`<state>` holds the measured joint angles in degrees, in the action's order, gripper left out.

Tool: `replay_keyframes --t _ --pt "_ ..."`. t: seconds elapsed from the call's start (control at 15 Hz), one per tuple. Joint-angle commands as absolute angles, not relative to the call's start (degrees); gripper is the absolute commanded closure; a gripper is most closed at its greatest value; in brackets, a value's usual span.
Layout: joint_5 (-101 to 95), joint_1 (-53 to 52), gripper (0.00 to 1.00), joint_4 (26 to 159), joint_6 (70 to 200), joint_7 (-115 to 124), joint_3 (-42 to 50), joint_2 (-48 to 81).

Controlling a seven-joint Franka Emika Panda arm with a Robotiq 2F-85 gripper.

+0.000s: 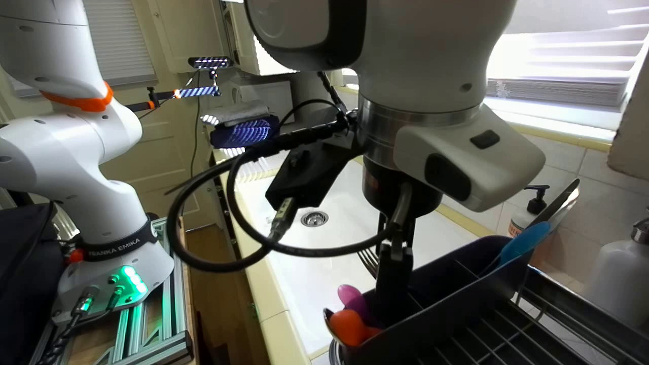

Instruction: Put one fork in the sink

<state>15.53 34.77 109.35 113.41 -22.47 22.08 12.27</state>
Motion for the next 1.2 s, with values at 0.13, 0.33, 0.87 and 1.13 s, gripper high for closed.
replay_keyframes --t 0.13,0.33,0.87,1.13 --pt "14.62 34.60 0.66 108.26 111.21 -20.62 22.40 11.42" --pt "14.62 34.60 0.88 107.87 111.39 -20.17 22.56 10.91" --pt "13.66 34.37 0.74 107.61 110.96 -19.76 22.78 10.60" --pt "11.91 34.22 0.56 107.38 109.41 -18.71 22.83 10.83"
